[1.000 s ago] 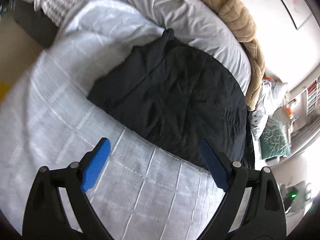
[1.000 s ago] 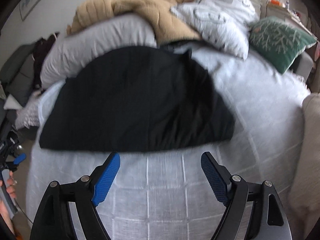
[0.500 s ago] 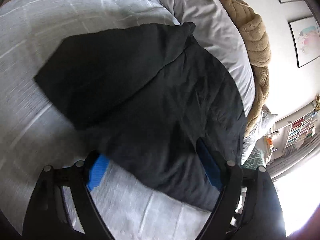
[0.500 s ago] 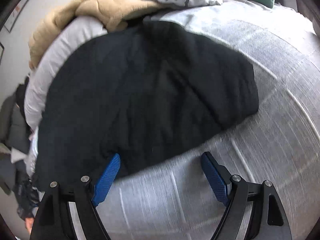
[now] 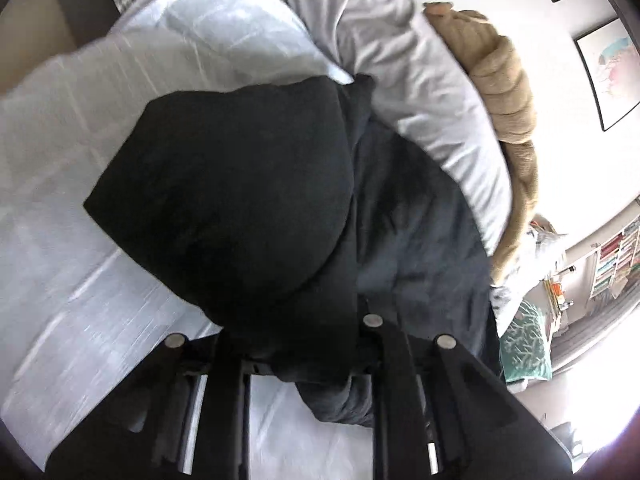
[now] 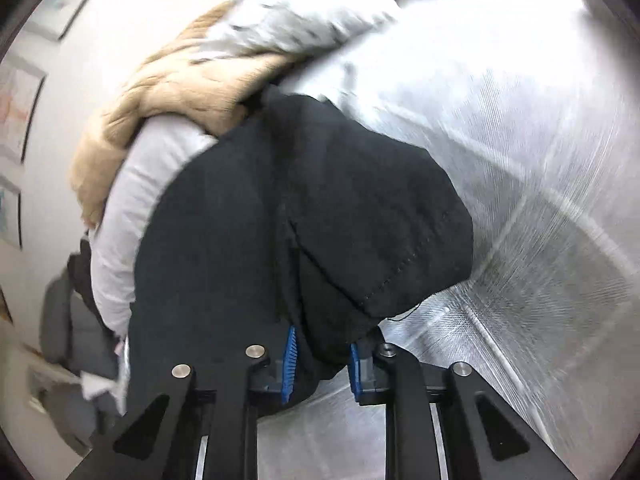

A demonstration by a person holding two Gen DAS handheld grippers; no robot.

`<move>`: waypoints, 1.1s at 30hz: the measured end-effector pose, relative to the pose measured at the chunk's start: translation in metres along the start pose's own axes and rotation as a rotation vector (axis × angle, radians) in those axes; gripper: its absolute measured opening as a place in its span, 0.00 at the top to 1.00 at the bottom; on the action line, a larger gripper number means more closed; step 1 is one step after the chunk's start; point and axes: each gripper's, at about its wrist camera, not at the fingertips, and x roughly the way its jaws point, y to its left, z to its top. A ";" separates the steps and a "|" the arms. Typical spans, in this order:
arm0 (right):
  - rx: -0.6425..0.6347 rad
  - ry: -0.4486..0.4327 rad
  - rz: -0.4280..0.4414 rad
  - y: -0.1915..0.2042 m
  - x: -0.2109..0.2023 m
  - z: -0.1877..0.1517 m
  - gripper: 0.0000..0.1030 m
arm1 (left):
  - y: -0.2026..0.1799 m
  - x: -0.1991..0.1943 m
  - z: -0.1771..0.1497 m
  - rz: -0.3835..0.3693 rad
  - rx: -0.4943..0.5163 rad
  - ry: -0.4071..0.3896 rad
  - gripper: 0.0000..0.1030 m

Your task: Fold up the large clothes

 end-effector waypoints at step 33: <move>-0.485 -0.183 -0.294 0.072 -0.114 -0.062 0.30 | -0.056 -0.094 -0.064 0.352 0.555 -0.091 0.26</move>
